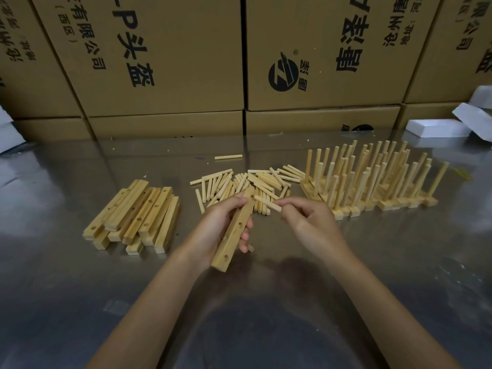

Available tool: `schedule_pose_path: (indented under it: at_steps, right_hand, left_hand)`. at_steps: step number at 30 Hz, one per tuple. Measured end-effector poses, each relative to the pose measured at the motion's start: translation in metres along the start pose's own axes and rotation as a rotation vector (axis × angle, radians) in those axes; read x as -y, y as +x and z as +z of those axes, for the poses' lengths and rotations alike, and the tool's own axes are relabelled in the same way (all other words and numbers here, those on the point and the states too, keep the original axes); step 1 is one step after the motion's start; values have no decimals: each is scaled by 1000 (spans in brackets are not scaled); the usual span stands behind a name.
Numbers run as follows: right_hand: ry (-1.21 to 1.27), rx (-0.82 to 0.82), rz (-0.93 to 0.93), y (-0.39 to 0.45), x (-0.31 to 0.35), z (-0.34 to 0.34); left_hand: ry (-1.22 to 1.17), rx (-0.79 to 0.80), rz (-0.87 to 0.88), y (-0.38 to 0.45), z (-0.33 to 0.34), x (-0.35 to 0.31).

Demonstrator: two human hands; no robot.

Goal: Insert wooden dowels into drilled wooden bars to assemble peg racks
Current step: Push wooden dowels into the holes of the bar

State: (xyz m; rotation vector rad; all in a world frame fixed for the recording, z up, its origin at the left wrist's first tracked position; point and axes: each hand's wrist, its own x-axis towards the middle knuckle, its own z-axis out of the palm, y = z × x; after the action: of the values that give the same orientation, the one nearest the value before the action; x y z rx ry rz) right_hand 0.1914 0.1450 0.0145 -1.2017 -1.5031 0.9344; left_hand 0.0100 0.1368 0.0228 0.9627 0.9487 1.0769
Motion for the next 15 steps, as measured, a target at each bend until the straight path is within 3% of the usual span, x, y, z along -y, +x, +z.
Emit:
schedule_pose_path:
  at_steps: [6, 12, 15]
  right_hand:
    - [-94, -9, -128, -1, -5, 0]
    - [-477, -3, -327, -4, -6, -2]
    - [-460, -13, -294, -4, -9, 1]
  left_hand:
    - [84, -7, 28, 2, -2, 4]
    - [258, -9, 60, 4, -5, 11]
    - [271, -20, 41, 4, -4, 15]
